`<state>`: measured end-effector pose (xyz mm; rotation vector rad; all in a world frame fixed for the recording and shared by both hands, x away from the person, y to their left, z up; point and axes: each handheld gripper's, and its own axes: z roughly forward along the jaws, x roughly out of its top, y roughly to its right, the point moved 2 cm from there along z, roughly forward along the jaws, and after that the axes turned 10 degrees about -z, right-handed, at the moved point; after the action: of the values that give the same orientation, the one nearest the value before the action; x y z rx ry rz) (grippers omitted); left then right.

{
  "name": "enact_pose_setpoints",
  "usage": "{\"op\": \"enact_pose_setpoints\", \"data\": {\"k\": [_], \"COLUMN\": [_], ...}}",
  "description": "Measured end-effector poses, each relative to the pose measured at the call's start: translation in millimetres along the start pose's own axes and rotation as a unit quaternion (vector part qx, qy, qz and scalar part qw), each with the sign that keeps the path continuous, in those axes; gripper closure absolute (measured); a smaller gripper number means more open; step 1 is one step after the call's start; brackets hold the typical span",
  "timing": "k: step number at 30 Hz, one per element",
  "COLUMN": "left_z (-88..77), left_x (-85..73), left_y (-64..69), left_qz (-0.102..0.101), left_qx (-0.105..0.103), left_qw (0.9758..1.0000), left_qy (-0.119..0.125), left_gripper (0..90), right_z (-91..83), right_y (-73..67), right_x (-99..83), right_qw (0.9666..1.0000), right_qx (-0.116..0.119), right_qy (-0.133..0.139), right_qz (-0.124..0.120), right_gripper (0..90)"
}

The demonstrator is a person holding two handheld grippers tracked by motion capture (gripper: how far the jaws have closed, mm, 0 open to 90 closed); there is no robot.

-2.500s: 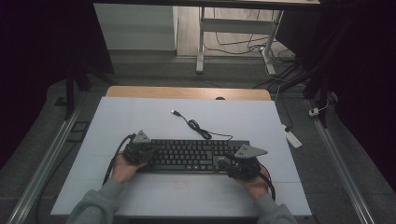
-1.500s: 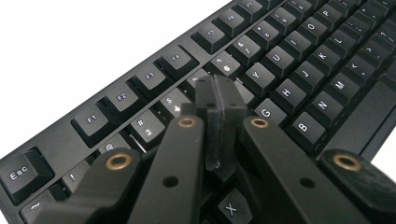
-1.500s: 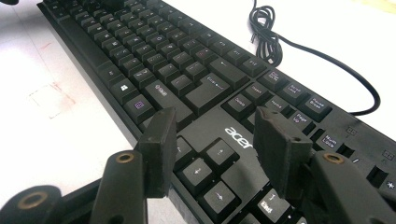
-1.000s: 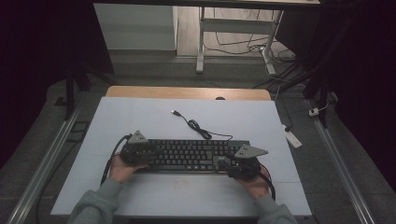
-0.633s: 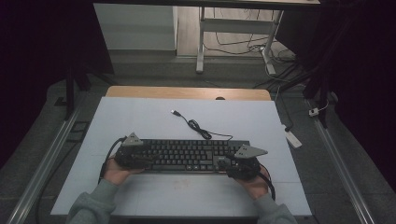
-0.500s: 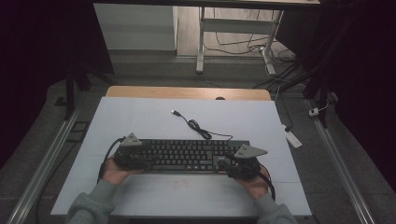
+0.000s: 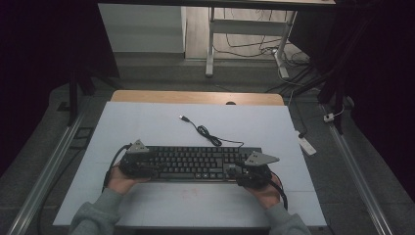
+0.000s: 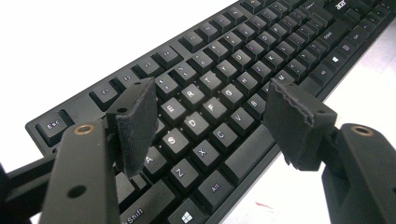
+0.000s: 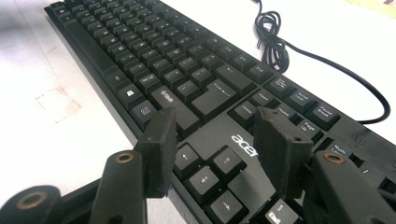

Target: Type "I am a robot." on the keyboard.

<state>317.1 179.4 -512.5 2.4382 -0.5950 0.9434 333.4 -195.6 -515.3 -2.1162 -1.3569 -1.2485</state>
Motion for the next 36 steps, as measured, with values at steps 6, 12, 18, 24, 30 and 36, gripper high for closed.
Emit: {"op": "enact_pose_setpoints", "data": {"k": [6,12,18,24,30,36], "left_z": [0.9,1.9,3.3,4.5,4.8,5.7], "left_x": [0.1,0.1,-0.1,-0.2,-0.1,-0.3], "left_y": [0.1,-0.3,0.1,0.3,0.6,0.8], "left_qz": [0.0,-0.002,-0.001,0.001,0.001,0.0], "left_qx": [0.001,0.002,0.002,0.002,0.002,0.002], "left_qw": [1.0,1.0,1.0,1.0,1.0,0.9999], "left_qy": [-0.002,-0.003,-0.006,-0.008,-0.008,-0.01], "left_gripper": [34.8,34.7,34.7,34.7,34.6,34.7], "right_z": [3.2,9.9,15.3,20.8,31.8,48.1], "right_y": [-2.2,-3.9,-5.5,-7.2,-9.4,-11.4], "right_x": [5.5,12.8,19.7,26.5,34.8,42.5], "right_qw": [1.0,0.9999,0.9999,0.9997,0.9995,0.9994], "right_qx": [0.006,0.007,0.012,0.024,0.029,0.034], "right_qy": [0.005,0.01,0.008,0.007,0.004,0.003], "right_qz": [0.001,0.002,-0.001,-0.008,-0.013,-0.01], "right_gripper": [50.3,52.8,65.6,86.4,89.9,89.9]}}
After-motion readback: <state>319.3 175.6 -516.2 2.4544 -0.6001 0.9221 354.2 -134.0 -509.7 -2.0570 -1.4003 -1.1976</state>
